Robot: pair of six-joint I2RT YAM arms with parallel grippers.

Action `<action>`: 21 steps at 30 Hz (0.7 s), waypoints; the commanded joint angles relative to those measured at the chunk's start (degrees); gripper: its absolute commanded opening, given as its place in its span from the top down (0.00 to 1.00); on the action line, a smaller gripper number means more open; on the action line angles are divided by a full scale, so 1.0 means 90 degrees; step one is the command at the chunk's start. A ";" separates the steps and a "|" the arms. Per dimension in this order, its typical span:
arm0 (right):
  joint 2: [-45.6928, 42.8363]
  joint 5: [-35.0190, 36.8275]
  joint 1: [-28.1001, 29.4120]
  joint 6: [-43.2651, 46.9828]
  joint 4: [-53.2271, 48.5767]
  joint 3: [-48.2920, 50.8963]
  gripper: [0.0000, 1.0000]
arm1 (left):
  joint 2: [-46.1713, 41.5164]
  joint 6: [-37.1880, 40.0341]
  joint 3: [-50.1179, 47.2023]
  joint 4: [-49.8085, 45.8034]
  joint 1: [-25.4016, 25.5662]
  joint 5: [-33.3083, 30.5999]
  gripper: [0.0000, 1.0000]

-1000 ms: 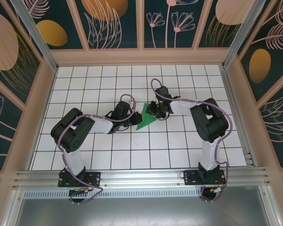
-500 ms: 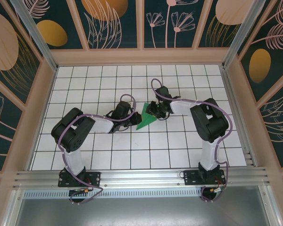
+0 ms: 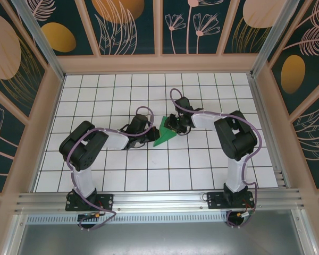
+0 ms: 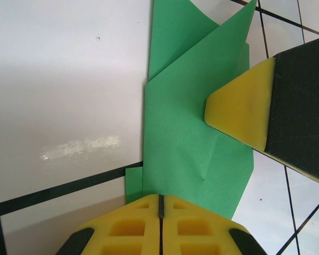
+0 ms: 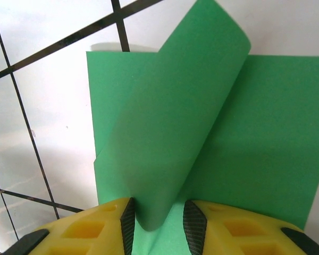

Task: Fold a paper plane with a square sheet of paper (pick it up from the middle)
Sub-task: Fourth fold the wing at the center of the table.

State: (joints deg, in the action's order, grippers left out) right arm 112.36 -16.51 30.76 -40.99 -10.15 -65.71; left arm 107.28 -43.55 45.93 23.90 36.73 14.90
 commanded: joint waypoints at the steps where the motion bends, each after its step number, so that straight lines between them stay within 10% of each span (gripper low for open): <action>1: 0.0977 0.0878 0.0000 0.0097 -0.0826 0.0407 0.64 | 0.0141 0.0156 0.0121 -0.0226 -0.0024 -0.0073 0.91; 21: 0.0975 0.0782 0.0000 0.0058 -0.0791 0.0378 0.66 | 0.0334 0.0442 0.0372 -0.1059 -0.0019 -0.0102 0.93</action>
State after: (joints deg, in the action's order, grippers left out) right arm 112.66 -16.34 30.74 -40.97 -10.96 -66.13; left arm 107.79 -41.15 48.38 19.77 36.73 14.94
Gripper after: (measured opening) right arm 0.337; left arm 0.071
